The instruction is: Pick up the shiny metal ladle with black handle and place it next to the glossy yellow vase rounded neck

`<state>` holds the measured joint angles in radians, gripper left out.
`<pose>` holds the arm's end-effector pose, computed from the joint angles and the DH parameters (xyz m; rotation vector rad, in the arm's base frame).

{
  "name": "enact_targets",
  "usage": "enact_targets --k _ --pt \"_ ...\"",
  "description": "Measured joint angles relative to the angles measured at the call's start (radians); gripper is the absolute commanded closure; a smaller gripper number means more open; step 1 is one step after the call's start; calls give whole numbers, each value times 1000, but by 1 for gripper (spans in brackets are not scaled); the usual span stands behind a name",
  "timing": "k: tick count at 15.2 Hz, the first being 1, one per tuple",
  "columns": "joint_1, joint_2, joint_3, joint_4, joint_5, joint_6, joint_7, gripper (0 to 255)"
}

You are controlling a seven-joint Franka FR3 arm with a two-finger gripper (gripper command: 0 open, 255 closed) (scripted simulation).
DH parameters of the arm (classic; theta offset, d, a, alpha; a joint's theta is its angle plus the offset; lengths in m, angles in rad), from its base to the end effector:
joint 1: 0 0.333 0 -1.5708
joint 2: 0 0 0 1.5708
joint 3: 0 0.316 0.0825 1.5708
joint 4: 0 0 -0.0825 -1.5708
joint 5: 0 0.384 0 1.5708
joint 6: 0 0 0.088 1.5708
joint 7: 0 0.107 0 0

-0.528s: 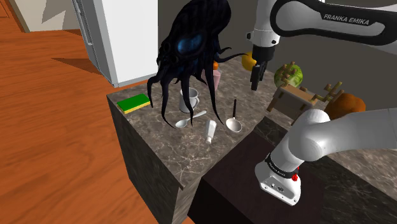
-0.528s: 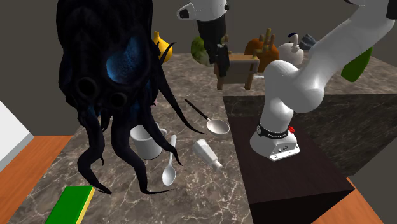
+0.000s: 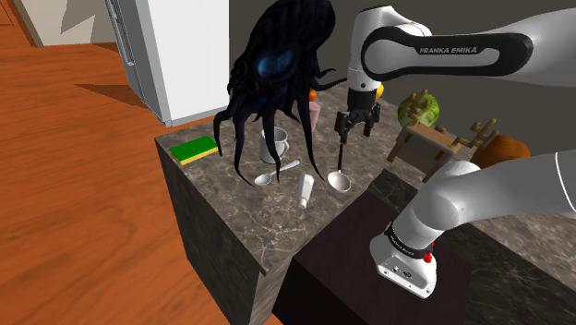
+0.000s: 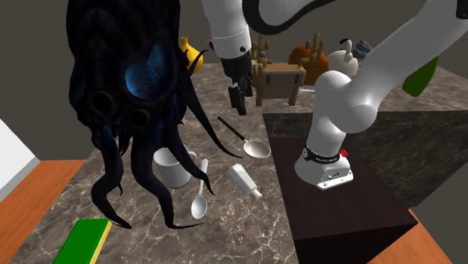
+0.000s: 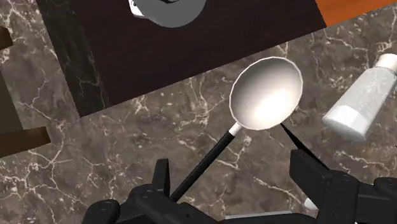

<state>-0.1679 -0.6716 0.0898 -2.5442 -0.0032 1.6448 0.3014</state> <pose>0.3202 -0.0239 0.4714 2.9789 -0.6113 -0.3400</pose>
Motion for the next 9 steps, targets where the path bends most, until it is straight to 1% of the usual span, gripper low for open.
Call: enact_targets --k 5,7,9 --pt "-127 109 56 -79 53 197 378 0" --pt "-167 154 79 -103 74 273 519 0" --pt "-182 170 85 -124 80 313 568 0"
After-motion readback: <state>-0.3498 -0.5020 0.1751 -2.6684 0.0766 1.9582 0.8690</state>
